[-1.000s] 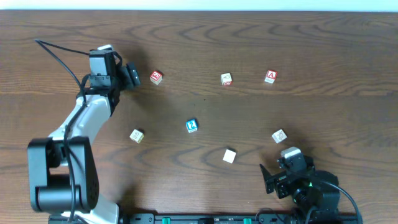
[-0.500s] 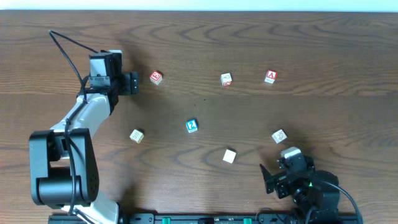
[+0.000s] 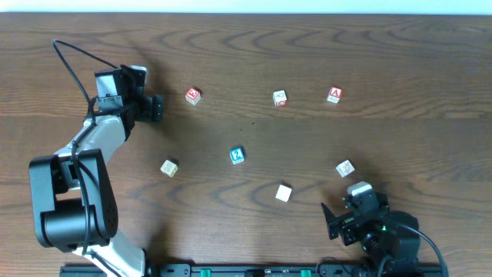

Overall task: Spell out Ai2
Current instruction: 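Reach left gripper to the red 'I' block and grasp it, then lift the red 'I' block and carry it toward table center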

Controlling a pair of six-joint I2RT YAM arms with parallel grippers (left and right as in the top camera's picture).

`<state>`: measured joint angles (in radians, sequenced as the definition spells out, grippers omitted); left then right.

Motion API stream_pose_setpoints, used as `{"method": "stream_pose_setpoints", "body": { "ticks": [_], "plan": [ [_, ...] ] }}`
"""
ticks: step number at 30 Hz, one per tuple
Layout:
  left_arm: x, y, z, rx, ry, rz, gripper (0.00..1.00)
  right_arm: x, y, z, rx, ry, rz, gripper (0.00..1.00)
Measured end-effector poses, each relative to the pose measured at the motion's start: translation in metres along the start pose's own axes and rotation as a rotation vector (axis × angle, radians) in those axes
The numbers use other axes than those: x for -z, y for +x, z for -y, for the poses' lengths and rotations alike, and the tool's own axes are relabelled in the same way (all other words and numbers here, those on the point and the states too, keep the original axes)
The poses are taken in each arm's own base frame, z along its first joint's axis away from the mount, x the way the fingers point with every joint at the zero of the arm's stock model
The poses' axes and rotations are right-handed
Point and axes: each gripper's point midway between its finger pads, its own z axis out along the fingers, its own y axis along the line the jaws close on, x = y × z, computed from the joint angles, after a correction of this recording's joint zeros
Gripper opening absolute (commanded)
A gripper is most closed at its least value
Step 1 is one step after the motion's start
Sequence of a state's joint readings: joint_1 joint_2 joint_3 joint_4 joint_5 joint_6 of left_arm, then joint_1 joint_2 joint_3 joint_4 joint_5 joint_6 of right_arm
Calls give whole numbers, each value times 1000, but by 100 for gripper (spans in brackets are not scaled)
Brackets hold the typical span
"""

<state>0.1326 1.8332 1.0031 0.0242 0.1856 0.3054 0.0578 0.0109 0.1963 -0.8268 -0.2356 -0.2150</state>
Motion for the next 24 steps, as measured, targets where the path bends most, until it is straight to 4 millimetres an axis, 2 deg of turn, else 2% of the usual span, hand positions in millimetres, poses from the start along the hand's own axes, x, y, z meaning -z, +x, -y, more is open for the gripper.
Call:
{"method": "stream_pose_setpoints", "body": {
  "ticks": [8, 13, 17, 24],
  "plan": [
    [-2, 1, 2, -52, 11, 1, 100, 0, 0, 0, 0, 0, 0, 99],
    [-16, 16, 4, -58, 22, -42, 100, 0, 0, 0, 0, 0, 0, 99],
    [-23, 14, 2, -65, 17, -22, 85, 0, 0, 0, 0, 0, 0, 99],
    [-23, 8, -3, -73, -11, 3, 70, 0, 0, 0, 0, 0, 0, 99]
  ]
}}
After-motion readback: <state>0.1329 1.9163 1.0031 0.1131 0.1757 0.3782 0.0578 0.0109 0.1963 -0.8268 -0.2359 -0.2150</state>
